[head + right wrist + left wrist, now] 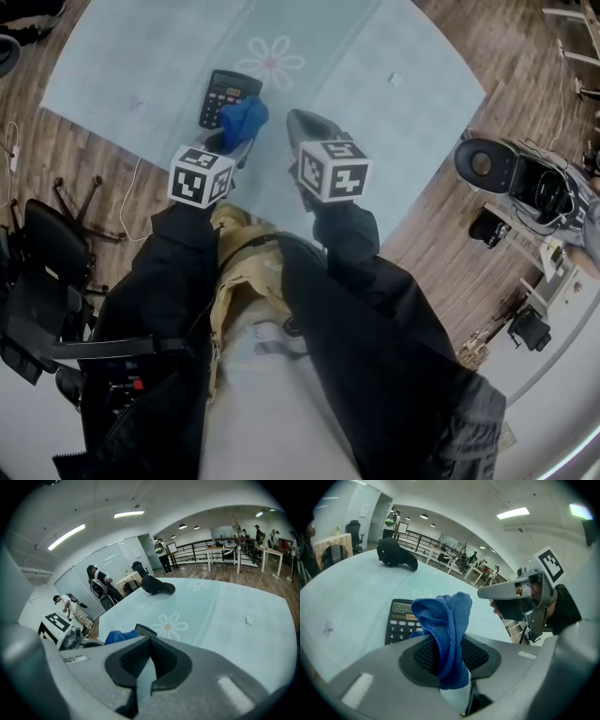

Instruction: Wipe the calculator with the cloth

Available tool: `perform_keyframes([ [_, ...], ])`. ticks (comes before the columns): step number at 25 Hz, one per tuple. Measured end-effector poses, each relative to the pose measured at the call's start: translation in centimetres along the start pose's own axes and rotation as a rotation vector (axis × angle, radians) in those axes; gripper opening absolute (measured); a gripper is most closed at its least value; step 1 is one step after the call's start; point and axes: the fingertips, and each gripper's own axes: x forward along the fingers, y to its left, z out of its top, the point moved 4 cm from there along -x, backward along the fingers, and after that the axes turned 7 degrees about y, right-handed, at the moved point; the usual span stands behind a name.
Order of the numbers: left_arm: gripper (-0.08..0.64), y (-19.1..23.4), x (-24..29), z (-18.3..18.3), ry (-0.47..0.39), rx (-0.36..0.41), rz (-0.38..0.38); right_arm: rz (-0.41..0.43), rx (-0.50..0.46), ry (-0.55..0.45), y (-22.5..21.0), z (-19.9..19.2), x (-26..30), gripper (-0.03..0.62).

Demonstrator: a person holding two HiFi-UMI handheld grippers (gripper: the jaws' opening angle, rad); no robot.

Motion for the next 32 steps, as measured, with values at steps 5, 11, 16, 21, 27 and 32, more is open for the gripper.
perform_keyframes([
  [5, 0.123, 2.6, -5.1, 0.5, -0.108, -0.029, 0.084, -0.007, 0.016, -0.025, 0.4, -0.6, -0.9, -0.002],
  [11, 0.123, 7.5, -6.8, 2.1, -0.093, -0.037, 0.233, -0.002, 0.013, -0.039, -0.4, 1.3, -0.2, -0.002],
  [16, 0.123, 9.5, -4.9, 1.8, -0.003, -0.053, 0.309, 0.002, 0.01, -0.042, -0.8, 2.7, 0.1, -0.002],
  [21, 0.123, 10.6, -1.6, 0.6, 0.092, -0.049, 0.326, 0.001, 0.023, -0.021, -1.5, 2.7, 0.7, -0.002],
  [27, 0.123, 10.3, 0.5, 0.1, 0.125, -0.049, 0.314, -0.004, 0.042, -0.011, -2.1, 2.0, 0.7, -0.002],
  [32, 0.12, 9.6, 1.3, -0.2, 0.148, -0.02, 0.301, -0.002, 0.054, -0.004, -2.3, 1.8, 1.1, -0.002],
])
